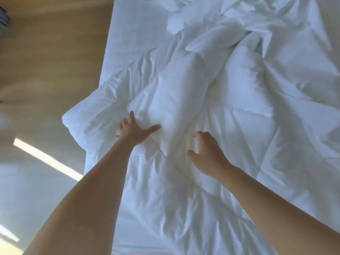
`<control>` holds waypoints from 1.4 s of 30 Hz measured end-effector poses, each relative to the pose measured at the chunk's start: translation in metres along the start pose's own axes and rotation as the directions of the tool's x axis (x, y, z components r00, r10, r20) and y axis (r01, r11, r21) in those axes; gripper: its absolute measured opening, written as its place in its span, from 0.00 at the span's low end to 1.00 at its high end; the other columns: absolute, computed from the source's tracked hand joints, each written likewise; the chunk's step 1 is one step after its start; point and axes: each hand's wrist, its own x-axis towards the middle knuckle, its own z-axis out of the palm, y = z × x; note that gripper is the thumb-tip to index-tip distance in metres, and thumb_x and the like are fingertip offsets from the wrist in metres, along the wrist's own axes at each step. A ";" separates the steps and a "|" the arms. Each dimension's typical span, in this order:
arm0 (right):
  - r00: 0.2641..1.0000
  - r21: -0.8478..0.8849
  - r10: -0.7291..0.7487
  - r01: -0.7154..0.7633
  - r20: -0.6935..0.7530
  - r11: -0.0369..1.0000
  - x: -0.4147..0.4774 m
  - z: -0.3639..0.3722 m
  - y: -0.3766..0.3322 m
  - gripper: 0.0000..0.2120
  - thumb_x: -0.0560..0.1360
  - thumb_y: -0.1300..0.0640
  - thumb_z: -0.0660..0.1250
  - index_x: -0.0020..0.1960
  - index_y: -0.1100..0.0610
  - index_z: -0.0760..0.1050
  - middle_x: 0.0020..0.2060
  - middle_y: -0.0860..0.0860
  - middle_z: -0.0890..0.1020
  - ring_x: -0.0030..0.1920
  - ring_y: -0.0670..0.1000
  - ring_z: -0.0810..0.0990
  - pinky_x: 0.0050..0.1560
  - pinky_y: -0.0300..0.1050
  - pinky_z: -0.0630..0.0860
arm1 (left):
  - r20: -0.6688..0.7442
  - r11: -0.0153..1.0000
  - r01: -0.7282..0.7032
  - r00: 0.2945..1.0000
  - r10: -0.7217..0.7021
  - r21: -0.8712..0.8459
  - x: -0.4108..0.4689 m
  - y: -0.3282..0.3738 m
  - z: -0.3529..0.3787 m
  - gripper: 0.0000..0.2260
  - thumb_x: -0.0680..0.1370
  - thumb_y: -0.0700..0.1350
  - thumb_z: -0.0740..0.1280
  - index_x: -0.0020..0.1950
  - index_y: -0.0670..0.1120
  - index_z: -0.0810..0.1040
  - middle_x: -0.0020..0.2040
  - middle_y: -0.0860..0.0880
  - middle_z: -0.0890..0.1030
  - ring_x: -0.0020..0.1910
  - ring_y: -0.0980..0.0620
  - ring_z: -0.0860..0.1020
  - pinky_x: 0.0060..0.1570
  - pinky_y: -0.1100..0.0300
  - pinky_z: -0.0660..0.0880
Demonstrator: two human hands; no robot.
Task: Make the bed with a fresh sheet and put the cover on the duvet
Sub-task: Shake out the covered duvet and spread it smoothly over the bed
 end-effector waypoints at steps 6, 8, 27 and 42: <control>0.958 0.390 0.275 -0.226 -0.075 0.893 0.066 0.011 -0.024 0.32 0.70 0.44 0.70 0.66 0.58 0.64 0.59 0.53 0.72 0.61 0.56 0.72 0.59 0.48 0.70 | 0.151 0.986 -0.076 0.987 0.053 0.151 0.018 0.020 0.057 0.34 0.73 0.64 0.64 0.70 0.42 0.64 0.66 0.40 0.70 0.65 0.40 0.70 0.59 0.50 0.68; 0.912 0.468 0.409 -0.345 -0.039 0.814 0.085 0.015 -0.027 0.40 0.68 0.42 0.72 0.70 0.60 0.59 0.64 0.56 0.72 0.63 0.57 0.72 0.62 0.50 0.70 | 0.017 0.950 -0.135 0.991 0.135 0.281 0.018 0.020 0.068 0.17 0.80 0.52 0.58 0.64 0.43 0.68 0.60 0.41 0.74 0.59 0.38 0.73 0.53 0.50 0.69; 0.636 0.281 0.595 -0.531 -0.491 0.799 -0.042 -0.202 0.198 0.11 0.67 0.64 0.59 0.46 0.60 0.76 0.39 0.62 0.80 0.40 0.59 0.76 0.38 0.48 0.69 | 0.111 0.539 -0.774 0.535 0.837 -0.333 -0.201 0.276 0.085 0.19 0.77 0.51 0.60 0.65 0.45 0.73 0.57 0.43 0.79 0.53 0.41 0.78 0.50 0.49 0.74; 0.923 -0.460 0.024 -0.213 -0.383 0.862 0.043 -0.189 0.108 0.52 0.61 0.32 0.68 0.77 0.46 0.47 0.75 0.62 0.49 0.74 0.66 0.46 0.66 0.74 0.47 | 0.498 0.918 -0.302 0.772 0.394 -0.257 -0.232 0.283 0.170 0.11 0.81 0.45 0.53 0.61 0.47 0.68 0.58 0.45 0.71 0.60 0.43 0.71 0.55 0.58 0.67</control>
